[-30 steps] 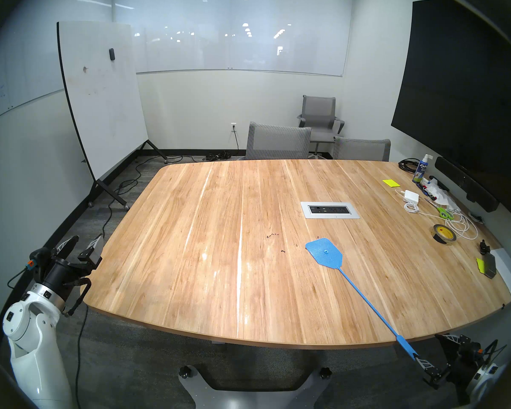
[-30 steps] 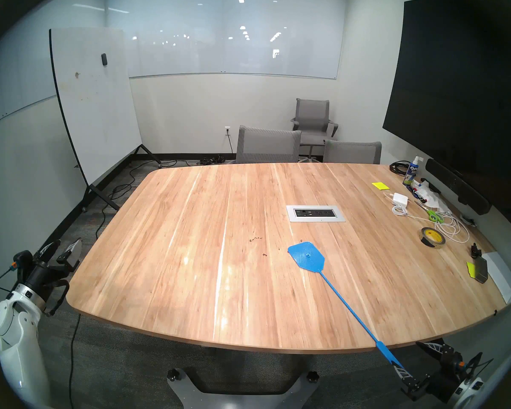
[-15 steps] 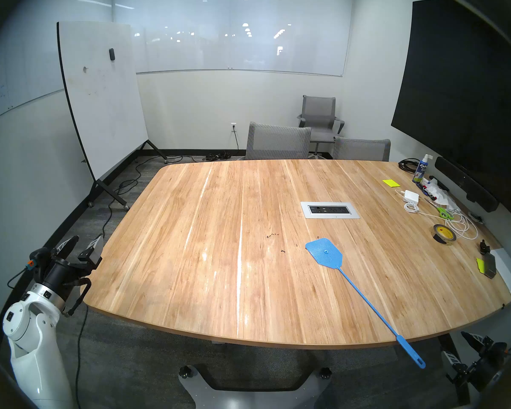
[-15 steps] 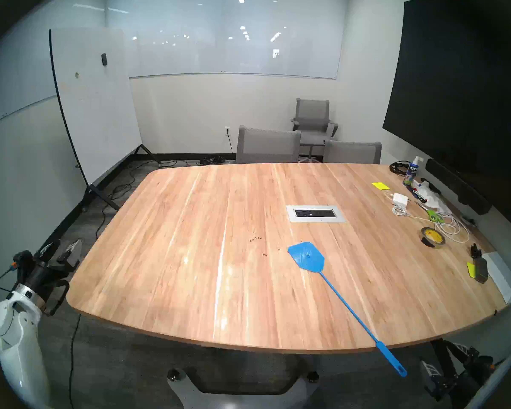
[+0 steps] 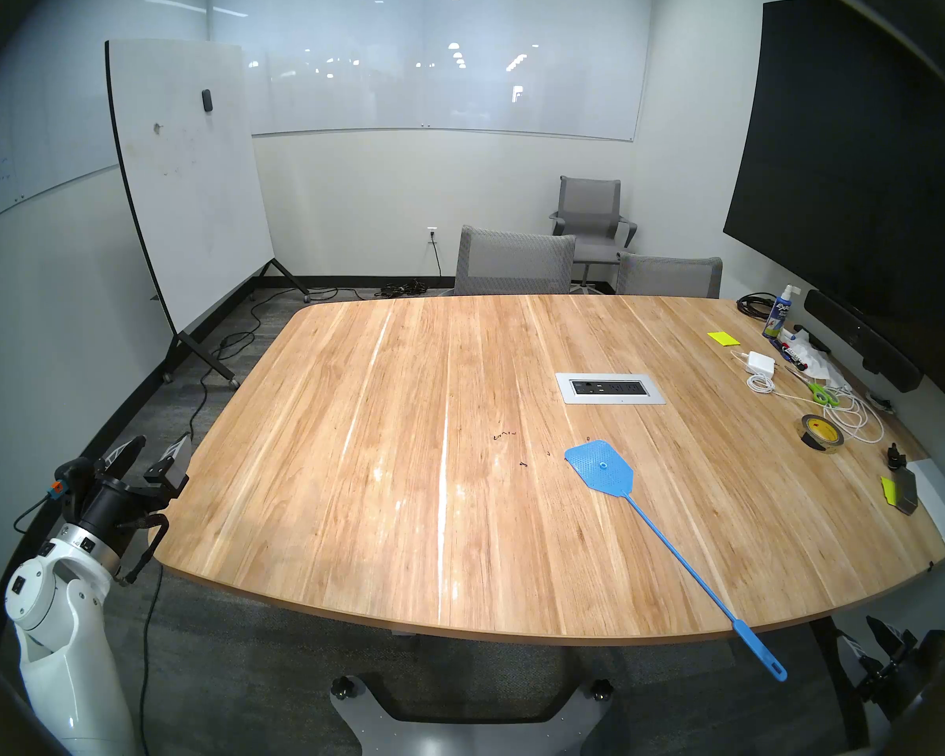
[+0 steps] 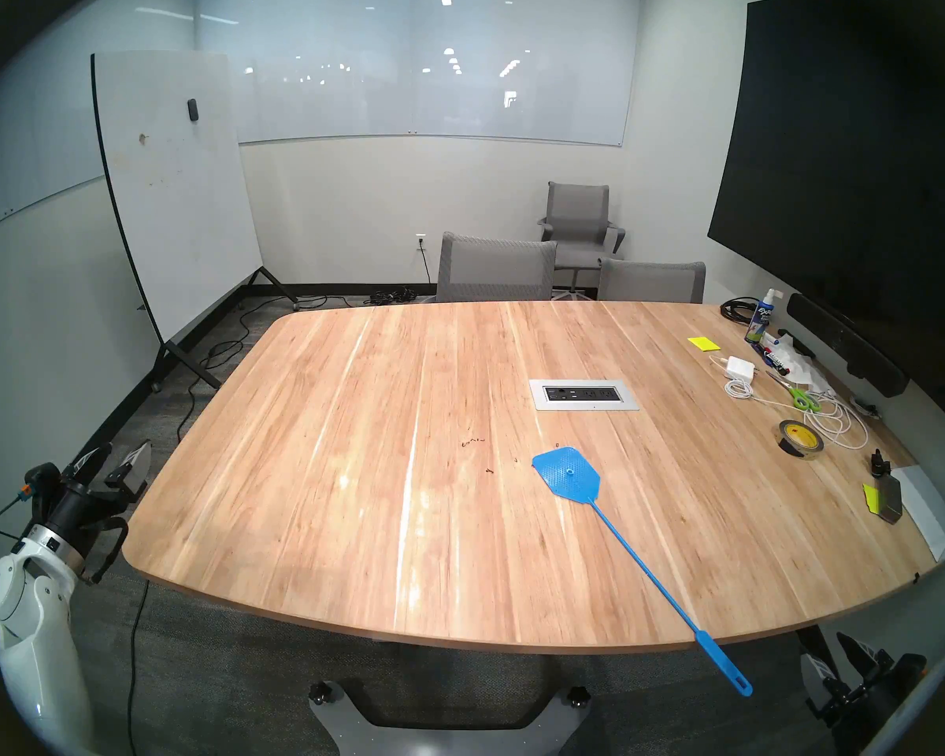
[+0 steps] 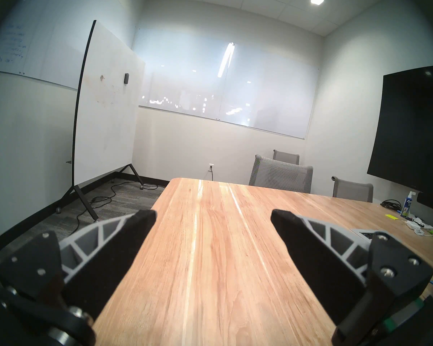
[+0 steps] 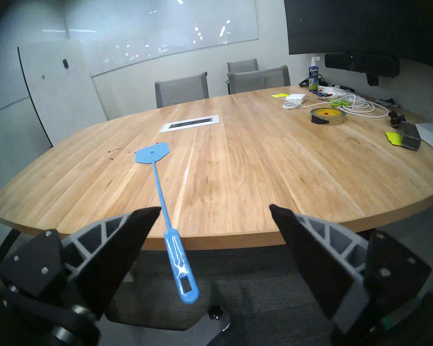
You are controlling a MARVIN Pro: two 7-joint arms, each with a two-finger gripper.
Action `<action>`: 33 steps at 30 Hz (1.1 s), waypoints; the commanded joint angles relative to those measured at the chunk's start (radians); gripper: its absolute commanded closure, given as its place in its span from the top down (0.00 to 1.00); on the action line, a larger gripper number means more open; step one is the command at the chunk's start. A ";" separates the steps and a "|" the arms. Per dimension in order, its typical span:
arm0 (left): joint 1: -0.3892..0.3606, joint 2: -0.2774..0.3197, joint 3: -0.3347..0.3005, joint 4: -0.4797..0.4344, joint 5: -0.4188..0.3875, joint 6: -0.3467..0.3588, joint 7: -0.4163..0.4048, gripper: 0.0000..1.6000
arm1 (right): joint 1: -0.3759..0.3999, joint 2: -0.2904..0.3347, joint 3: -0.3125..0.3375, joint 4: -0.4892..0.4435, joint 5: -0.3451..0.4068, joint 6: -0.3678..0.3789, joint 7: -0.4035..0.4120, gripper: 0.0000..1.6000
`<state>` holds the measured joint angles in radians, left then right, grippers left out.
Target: Swat a bug on table
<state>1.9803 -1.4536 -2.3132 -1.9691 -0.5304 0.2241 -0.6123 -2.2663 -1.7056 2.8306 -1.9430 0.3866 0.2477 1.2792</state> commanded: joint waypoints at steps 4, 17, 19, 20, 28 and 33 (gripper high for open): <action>0.000 0.000 -0.003 -0.016 -0.001 0.002 -0.001 1.00 | -0.055 -0.123 0.014 -0.060 0.019 0.001 0.045 1.00; -0.002 -0.003 -0.005 -0.017 0.001 0.004 -0.003 1.00 | -0.036 -0.190 0.004 -0.072 0.012 0.082 0.001 1.00; -0.002 -0.003 -0.005 -0.017 0.002 0.004 -0.004 1.00 | -0.039 -0.190 -0.002 -0.061 0.006 0.096 0.000 1.00; -0.003 -0.004 -0.005 -0.017 0.002 0.004 -0.004 1.00 | -0.037 -0.193 -0.003 -0.057 0.005 0.089 -0.002 1.00; -0.004 -0.005 -0.006 -0.017 0.004 0.005 -0.006 1.00 | -0.056 -0.201 -0.044 -0.013 -0.033 0.062 0.015 1.00; -0.005 -0.006 -0.006 -0.017 0.005 0.006 -0.006 1.00 | -0.061 -0.204 -0.070 0.011 -0.067 0.037 0.025 1.00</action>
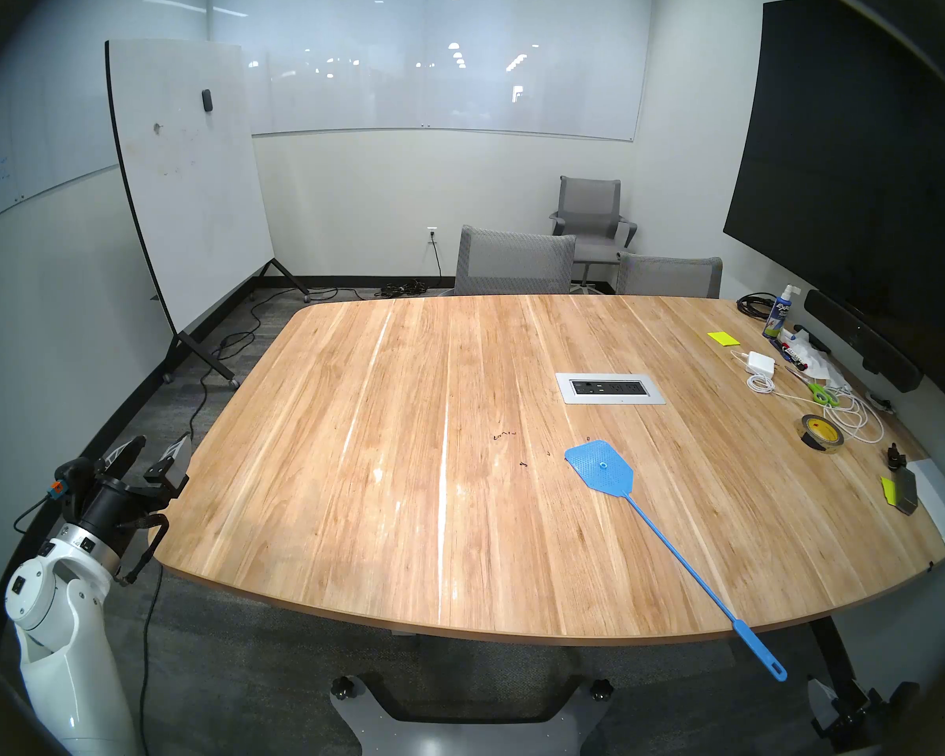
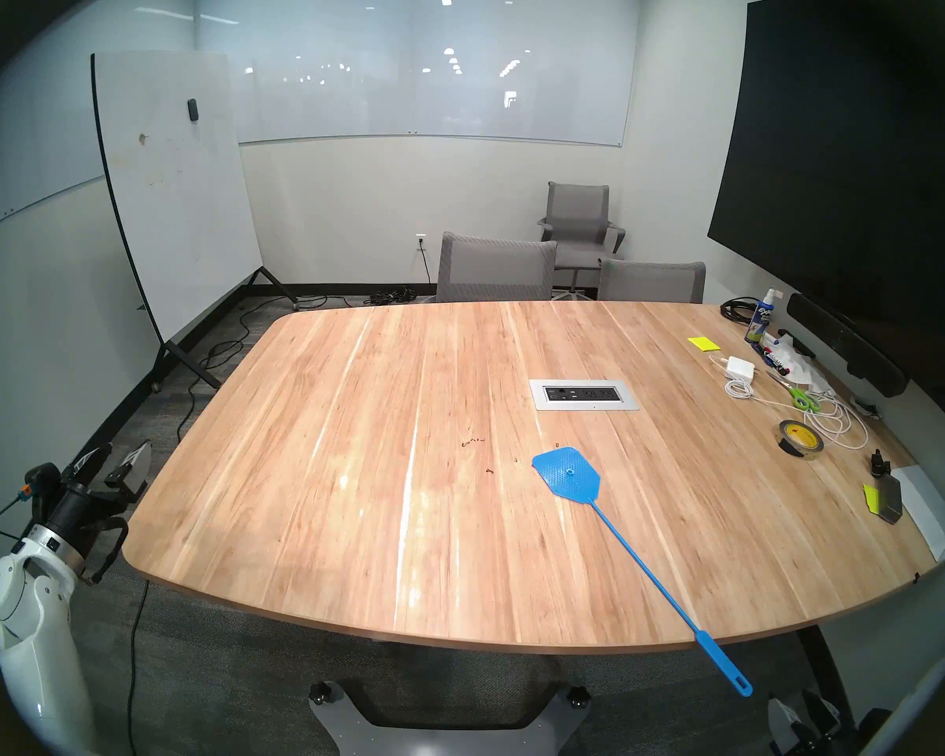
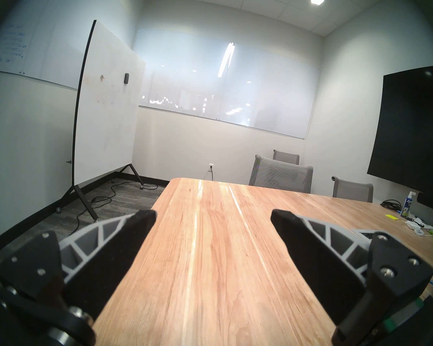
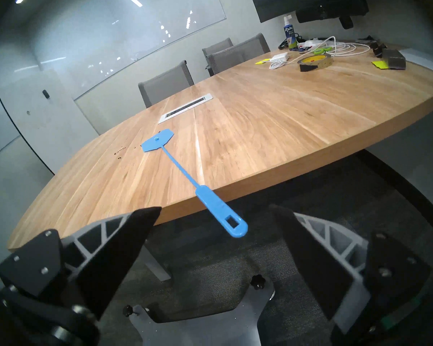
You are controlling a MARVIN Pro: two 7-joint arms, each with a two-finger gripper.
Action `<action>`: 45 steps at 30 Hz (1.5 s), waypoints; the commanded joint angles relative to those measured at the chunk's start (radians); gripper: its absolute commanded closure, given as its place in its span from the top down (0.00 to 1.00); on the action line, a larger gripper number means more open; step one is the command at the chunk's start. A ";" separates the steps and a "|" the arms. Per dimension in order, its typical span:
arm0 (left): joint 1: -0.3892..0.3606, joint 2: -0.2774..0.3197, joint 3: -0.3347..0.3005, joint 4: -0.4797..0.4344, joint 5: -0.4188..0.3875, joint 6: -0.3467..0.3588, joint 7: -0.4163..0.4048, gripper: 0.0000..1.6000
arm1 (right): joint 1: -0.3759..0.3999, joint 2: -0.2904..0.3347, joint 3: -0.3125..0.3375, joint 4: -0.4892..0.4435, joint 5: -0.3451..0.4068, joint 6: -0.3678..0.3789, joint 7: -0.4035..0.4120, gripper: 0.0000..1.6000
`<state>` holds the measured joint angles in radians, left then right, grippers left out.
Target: Swat a bug on table
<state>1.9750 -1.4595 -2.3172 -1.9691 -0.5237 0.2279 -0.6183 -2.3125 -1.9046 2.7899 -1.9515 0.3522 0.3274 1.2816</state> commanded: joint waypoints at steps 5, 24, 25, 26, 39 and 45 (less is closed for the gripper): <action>0.000 -0.001 -0.003 -0.017 -0.001 0.003 -0.002 1.00 | -0.021 -0.011 -0.044 0.047 -0.059 -0.076 0.045 1.00; -0.003 -0.004 -0.005 -0.016 0.003 0.004 -0.005 1.00 | -0.031 0.029 -0.023 0.119 -0.003 0.075 0.096 1.00; -0.003 -0.004 -0.005 -0.016 0.003 0.004 -0.006 1.00 | -0.026 0.039 -0.020 0.132 -0.001 0.108 0.097 1.00; -0.004 -0.004 -0.005 -0.016 0.003 0.004 -0.006 1.00 | -0.023 0.049 -0.020 0.144 0.005 0.120 0.099 1.00; -0.006 -0.006 -0.007 -0.016 0.006 0.006 -0.008 1.00 | 0.005 0.115 -0.047 0.233 0.040 0.213 0.124 1.00; -0.007 -0.007 -0.008 -0.016 0.007 0.006 -0.010 1.00 | 0.000 0.144 -0.078 0.268 0.080 0.219 0.135 1.00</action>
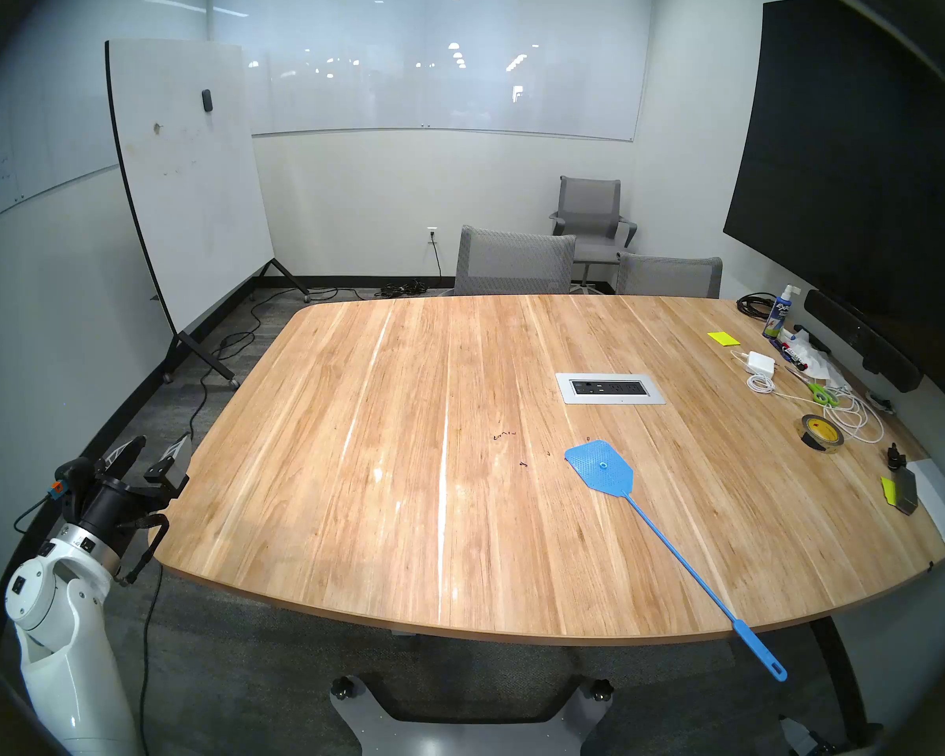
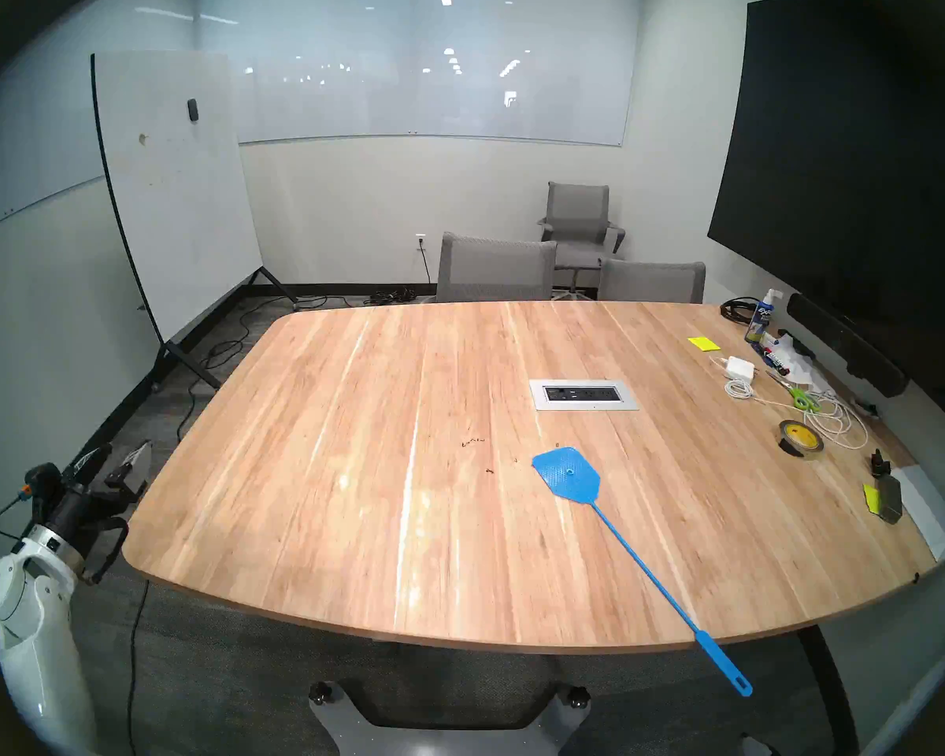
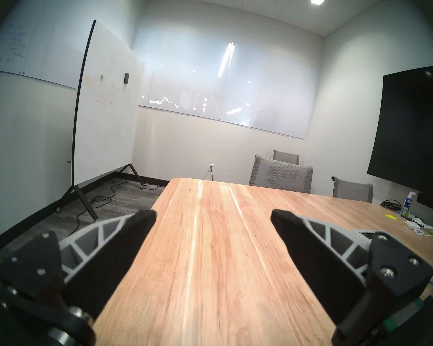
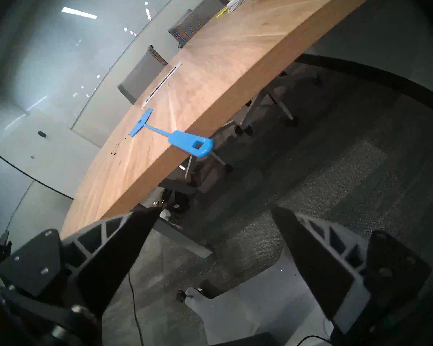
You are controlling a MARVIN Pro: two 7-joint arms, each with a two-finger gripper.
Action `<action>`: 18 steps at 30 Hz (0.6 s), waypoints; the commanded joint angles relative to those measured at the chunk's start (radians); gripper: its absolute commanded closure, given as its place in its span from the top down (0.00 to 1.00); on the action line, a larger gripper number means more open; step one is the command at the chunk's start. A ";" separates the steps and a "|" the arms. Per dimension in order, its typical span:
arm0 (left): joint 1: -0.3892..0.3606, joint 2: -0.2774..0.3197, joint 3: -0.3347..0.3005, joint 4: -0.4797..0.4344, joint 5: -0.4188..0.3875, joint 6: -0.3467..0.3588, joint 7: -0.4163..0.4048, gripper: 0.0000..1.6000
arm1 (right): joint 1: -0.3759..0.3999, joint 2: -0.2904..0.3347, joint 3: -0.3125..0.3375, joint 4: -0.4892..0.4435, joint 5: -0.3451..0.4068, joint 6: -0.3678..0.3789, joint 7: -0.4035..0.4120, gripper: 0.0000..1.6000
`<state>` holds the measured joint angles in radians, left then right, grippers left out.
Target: Swat a bug on table
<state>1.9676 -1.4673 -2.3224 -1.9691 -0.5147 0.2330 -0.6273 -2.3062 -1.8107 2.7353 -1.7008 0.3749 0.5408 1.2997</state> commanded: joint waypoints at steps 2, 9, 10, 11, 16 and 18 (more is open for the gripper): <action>0.000 0.000 -0.003 -0.016 -0.001 0.001 -0.001 1.00 | -0.014 0.058 -0.038 0.031 0.091 -0.001 0.102 1.00; -0.001 -0.001 -0.003 -0.015 0.000 0.001 -0.003 1.00 | -0.046 0.105 -0.094 0.102 0.214 -0.012 0.098 1.00; -0.001 -0.001 -0.003 -0.015 0.000 0.001 -0.003 1.00 | -0.051 0.114 -0.105 0.112 0.227 -0.006 0.095 1.00; -0.002 -0.001 -0.004 -0.015 0.001 0.002 -0.003 1.00 | -0.054 0.124 -0.114 0.127 0.239 -0.016 0.105 1.00; -0.003 -0.002 -0.004 -0.015 0.002 0.002 -0.004 1.00 | -0.060 0.174 -0.163 0.187 0.301 -0.004 0.103 1.00; -0.003 -0.003 -0.005 -0.015 0.002 0.002 -0.005 1.00 | -0.063 0.199 -0.188 0.215 0.324 -0.009 0.102 1.00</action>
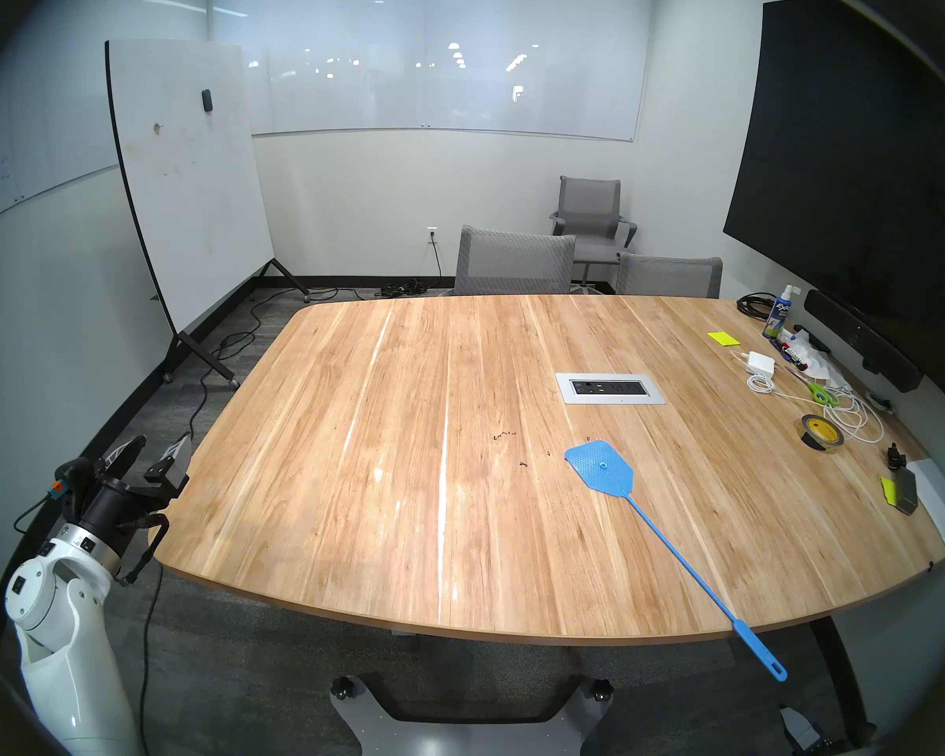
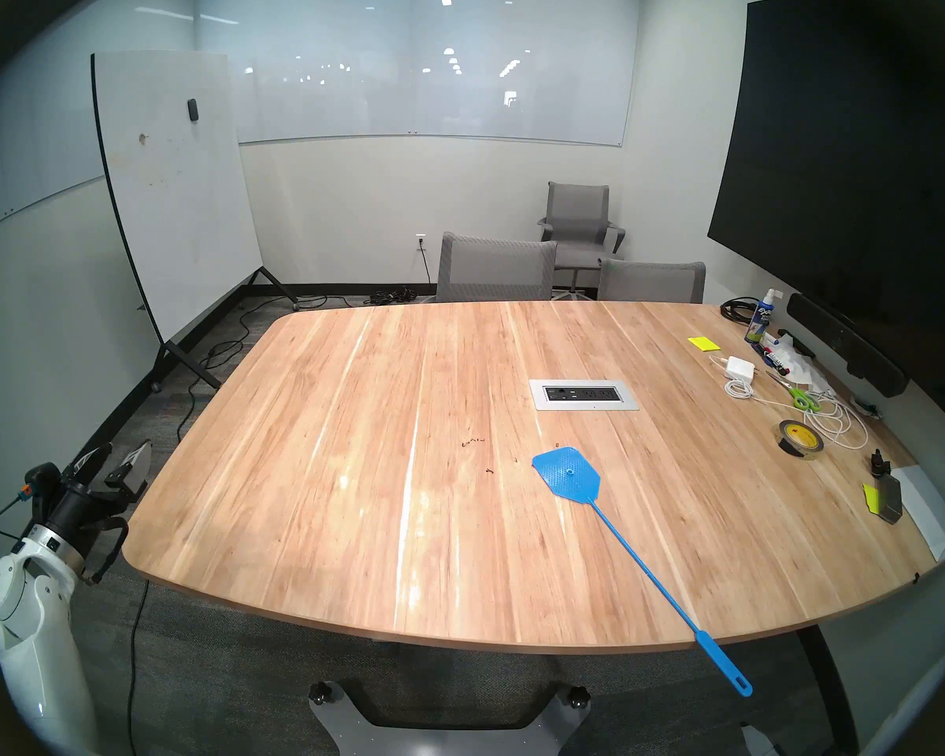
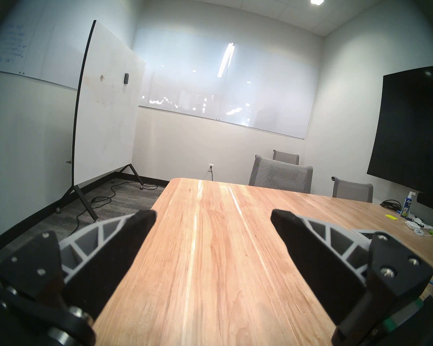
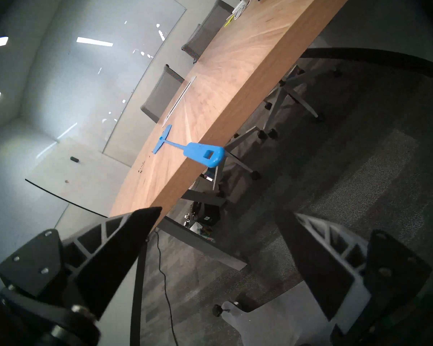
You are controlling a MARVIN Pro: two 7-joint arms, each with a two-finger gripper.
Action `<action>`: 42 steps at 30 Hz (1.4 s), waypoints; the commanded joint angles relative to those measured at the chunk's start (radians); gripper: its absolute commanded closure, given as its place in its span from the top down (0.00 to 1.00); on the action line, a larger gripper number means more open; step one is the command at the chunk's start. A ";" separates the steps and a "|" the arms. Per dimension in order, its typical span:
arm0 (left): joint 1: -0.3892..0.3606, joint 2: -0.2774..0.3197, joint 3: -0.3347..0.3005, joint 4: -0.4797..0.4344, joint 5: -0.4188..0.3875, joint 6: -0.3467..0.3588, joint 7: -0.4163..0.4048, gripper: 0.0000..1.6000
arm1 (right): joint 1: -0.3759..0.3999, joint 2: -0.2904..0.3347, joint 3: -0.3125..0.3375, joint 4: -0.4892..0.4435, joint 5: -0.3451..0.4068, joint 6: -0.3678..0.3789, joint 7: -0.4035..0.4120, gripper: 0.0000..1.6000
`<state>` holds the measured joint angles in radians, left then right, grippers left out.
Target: Swat a bug on table
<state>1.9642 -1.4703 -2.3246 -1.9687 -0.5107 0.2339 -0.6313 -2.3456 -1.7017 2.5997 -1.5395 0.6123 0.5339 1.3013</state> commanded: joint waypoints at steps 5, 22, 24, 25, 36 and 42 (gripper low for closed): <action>0.000 0.000 -0.003 -0.015 -0.001 0.002 -0.002 1.00 | -0.026 0.131 -0.096 0.097 0.127 -0.028 0.107 1.00; -0.003 -0.004 -0.005 -0.016 0.003 0.004 -0.006 1.00 | 0.048 0.218 -0.149 0.165 0.179 -0.057 0.149 1.00; -0.004 -0.004 -0.006 -0.016 0.004 0.004 -0.006 1.00 | 0.059 0.225 -0.153 0.173 0.184 -0.056 0.141 1.00; -0.004 -0.004 -0.006 -0.016 0.004 0.004 -0.006 1.00 | 0.064 0.229 -0.155 0.176 0.187 -0.055 0.139 1.00; -0.005 -0.007 -0.007 -0.017 0.006 0.006 -0.008 1.00 | 0.097 0.249 -0.176 0.181 0.209 -0.032 0.100 1.00; -0.006 -0.008 -0.008 -0.017 0.007 0.007 -0.009 1.00 | 0.102 0.254 -0.183 0.185 0.213 -0.030 0.084 1.00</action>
<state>1.9571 -1.4782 -2.3304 -1.9684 -0.5010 0.2385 -0.6398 -2.2531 -1.4664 2.4143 -1.3490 0.8048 0.5048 1.3352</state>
